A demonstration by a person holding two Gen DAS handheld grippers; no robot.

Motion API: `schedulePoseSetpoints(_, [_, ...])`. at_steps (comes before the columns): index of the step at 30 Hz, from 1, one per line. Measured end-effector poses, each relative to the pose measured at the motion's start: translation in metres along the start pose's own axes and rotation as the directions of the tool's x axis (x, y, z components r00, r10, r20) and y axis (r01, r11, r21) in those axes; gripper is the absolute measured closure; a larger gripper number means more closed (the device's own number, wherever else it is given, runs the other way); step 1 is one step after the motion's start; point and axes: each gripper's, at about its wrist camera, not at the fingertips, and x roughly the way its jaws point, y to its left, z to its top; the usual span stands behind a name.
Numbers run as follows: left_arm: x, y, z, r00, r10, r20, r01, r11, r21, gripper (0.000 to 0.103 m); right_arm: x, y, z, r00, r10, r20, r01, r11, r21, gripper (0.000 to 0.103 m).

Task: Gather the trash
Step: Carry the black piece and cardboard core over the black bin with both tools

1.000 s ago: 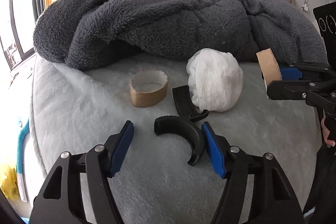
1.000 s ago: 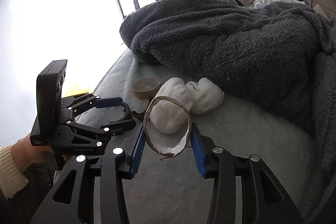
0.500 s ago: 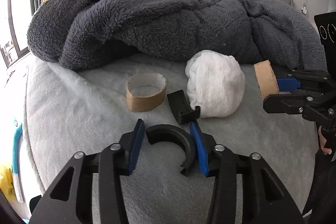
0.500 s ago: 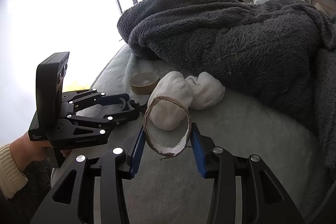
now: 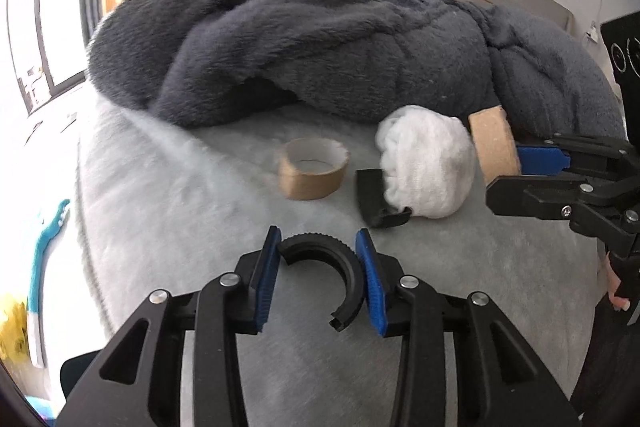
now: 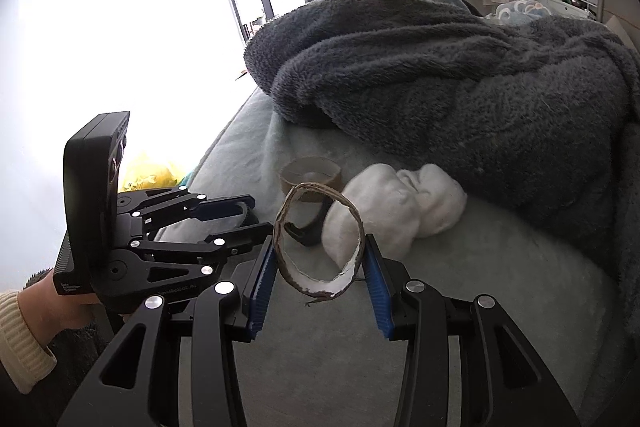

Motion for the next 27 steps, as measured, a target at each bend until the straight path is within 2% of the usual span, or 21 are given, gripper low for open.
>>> schedulePoseSetpoints(14, [-0.040, 0.051, -0.013, 0.994, 0.107, 0.016, -0.105, 0.989, -0.100, 0.062, 0.016, 0.057, 0.027, 0.998, 0.057, 0.001, -0.057, 0.997, -0.042, 0.060])
schedulePoseSetpoints(27, [-0.072, 0.113, -0.039, 0.980, 0.197, -0.010, -0.194, 0.956, -0.219, 0.062, 0.039, 0.120, 0.048, 0.994, 0.109, -0.018, -0.110, 0.988, -0.108, 0.060])
